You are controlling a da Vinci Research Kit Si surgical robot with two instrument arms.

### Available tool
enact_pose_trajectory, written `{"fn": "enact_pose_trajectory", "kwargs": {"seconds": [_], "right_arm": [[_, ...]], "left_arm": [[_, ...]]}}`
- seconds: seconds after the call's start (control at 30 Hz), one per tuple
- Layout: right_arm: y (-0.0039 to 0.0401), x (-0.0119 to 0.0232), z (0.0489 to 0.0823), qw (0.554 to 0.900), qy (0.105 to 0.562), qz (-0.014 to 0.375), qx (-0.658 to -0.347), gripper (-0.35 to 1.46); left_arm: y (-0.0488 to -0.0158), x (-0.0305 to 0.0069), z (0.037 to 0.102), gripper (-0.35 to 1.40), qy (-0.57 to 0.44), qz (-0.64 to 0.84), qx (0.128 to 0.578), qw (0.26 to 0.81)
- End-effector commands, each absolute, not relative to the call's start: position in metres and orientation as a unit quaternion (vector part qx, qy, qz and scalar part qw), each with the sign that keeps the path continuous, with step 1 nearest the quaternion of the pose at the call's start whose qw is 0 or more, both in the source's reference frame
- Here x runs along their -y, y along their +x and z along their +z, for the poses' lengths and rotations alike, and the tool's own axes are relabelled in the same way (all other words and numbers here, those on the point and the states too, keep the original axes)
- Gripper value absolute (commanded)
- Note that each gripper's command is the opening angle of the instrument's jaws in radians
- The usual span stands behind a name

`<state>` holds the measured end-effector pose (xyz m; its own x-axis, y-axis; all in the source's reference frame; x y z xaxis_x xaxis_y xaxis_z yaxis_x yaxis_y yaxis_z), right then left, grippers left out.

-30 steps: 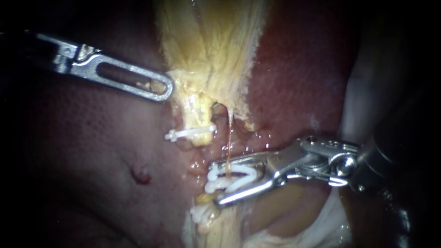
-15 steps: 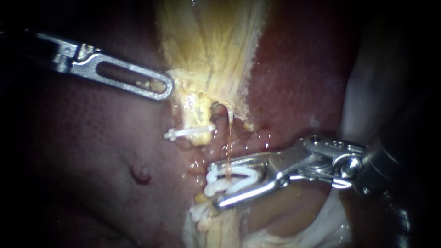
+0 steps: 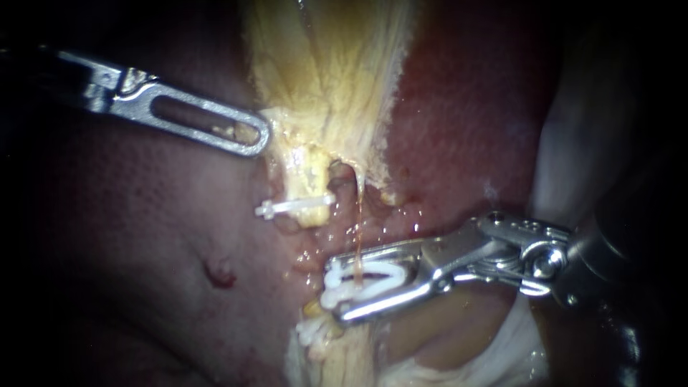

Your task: Clipping second clip right tube

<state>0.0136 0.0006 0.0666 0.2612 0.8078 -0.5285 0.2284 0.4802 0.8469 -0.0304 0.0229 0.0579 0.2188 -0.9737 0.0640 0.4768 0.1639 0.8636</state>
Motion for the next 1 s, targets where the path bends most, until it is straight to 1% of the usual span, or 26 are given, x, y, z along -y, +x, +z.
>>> {"fn": "enact_pose_trajectory", "kwargs": {"seconds": [0.03,0.47,0.63,1.0], "right_arm": [[0.0136,-0.0006,0.0666,0.648,0.46,0.222,-0.565,0.33],[0.0135,-0.0007,0.0671,0.647,0.463,0.222,-0.564,0.19],[0.0135,-0.0008,0.0672,0.647,0.463,0.222,-0.564,0.07],[0.0135,-0.0008,0.0673,0.647,0.463,0.222,-0.564,-0.11]], "left_arm": [[-0.0304,-0.0229,0.0579,-0.35,0.373,-0.528,0.334,0.686],[-0.0304,-0.0229,0.0579,-0.35,0.373,-0.529,0.334,0.686],[-0.0304,-0.0229,0.0579,-0.35,0.372,-0.529,0.334,0.686],[-0.0304,-0.0229,0.0579,-0.35,0.372,-0.529,0.334,0.686]]}}
